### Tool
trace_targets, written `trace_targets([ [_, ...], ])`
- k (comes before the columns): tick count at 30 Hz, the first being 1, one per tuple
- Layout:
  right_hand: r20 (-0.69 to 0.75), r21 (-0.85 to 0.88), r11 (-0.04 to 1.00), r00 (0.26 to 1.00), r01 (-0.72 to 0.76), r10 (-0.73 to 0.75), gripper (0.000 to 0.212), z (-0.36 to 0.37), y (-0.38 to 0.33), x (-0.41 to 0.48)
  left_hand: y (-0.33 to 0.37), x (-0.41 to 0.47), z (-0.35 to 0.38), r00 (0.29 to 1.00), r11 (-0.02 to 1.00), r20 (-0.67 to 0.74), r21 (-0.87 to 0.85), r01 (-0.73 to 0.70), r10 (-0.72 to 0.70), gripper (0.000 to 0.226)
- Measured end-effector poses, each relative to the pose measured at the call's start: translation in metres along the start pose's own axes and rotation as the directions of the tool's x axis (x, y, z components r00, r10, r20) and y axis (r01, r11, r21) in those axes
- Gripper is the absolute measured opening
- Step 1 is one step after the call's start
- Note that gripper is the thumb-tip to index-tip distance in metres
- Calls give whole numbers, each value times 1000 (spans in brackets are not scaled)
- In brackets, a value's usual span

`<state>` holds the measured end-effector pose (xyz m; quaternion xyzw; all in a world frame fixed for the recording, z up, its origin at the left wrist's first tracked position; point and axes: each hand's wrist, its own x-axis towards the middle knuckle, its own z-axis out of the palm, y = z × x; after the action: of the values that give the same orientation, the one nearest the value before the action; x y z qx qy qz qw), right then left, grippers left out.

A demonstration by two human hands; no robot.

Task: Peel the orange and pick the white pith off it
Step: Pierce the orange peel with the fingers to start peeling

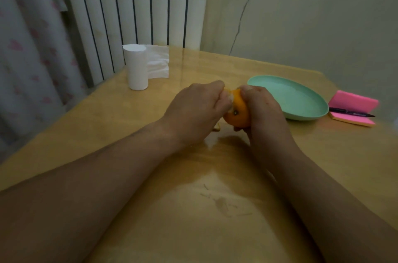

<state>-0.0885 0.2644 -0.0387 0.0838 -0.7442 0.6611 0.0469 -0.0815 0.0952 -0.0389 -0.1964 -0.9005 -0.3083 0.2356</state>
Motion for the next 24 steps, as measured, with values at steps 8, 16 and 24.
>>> trace_targets([
  [8,2,546,819,978,-178,211,37,-13,0,14,-1,5,-12,861,772,306,-389,503,-407,41],
  [16,-79,425,890,973,-165,218,11,-11,4,17,-15,5,-19,888,954,382,251,166,-255,25],
  [24,-23,330,935,989,-130,145,31,-11,12,17,-5,2,-7,949,964,208,-71,256,-236,26],
])
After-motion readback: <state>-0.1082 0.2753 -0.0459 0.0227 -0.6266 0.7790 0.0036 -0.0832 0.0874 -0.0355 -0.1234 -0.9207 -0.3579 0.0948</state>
